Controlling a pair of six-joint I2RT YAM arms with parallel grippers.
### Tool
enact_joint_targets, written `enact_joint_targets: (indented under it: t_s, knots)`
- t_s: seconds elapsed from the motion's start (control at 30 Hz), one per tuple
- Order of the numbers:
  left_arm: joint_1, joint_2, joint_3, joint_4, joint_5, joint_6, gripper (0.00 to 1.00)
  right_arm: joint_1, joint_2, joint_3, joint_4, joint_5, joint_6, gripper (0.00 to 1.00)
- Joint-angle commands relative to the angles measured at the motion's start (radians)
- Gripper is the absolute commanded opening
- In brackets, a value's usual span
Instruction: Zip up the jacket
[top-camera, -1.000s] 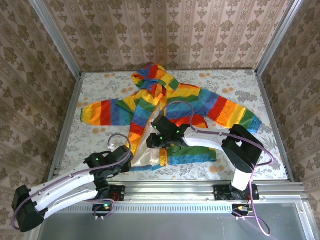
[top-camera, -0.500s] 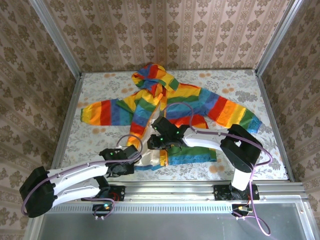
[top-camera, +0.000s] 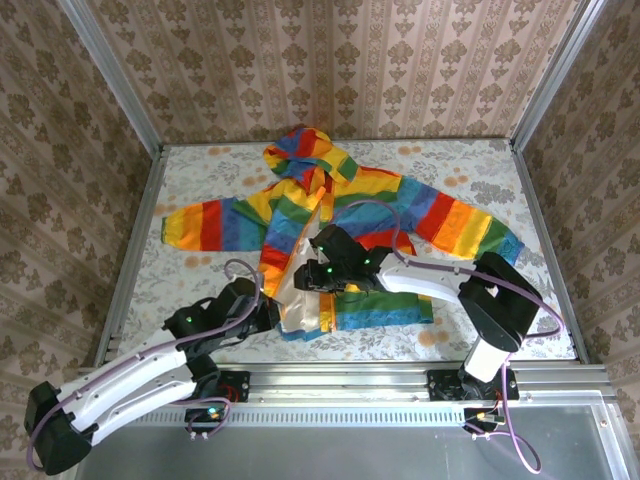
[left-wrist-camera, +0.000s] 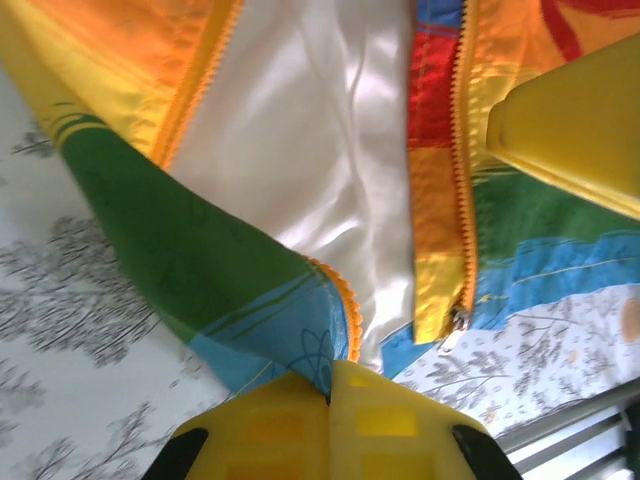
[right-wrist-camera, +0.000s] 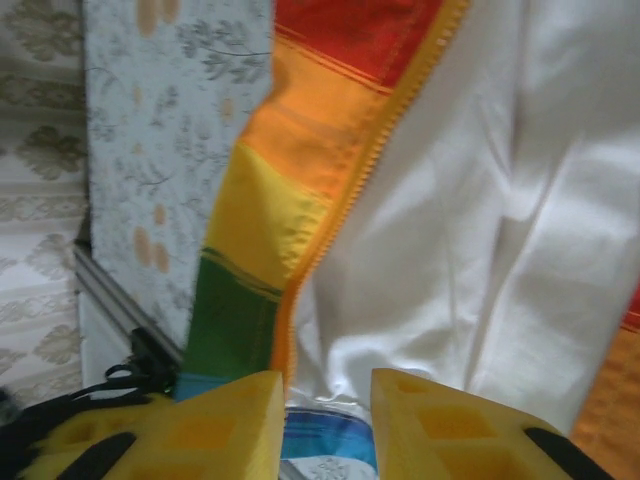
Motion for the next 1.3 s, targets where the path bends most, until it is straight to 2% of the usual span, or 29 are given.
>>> enact_joint_targets:
  t_s: [0.0,0.3,0.63,0.83,1.0,1.13,1.27]
  knots:
    - [0.020,-0.010,-0.041,0.143,0.076,-0.033,0.00,-0.002,-0.037,-0.040,0.076,-0.042,0.088,0.34]
    - [0.067,-0.078,-0.104,0.268,0.146,-0.076,0.00,-0.003,-0.010,-0.107,0.237,-0.097,0.232,0.42]
    - [0.084,-0.153,-0.141,0.270,0.169,-0.084,0.00,-0.006,0.060,-0.127,0.387,-0.176,0.342,0.43]
    - [0.092,-0.173,-0.143,0.273,0.176,-0.080,0.00,-0.006,0.056,-0.132,0.372,-0.168,0.345,0.46]
    - [0.103,-0.173,-0.147,0.280,0.183,-0.076,0.00,-0.005,0.057,-0.115,0.341,-0.184,0.342,0.54]
    - [0.115,-0.173,-0.150,0.288,0.186,-0.074,0.00,-0.003,0.060,-0.103,0.338,-0.197,0.344,0.55]
    - [0.126,-0.173,-0.158,0.287,0.195,-0.076,0.00,-0.003,0.068,-0.111,0.400,-0.212,0.378,0.49]
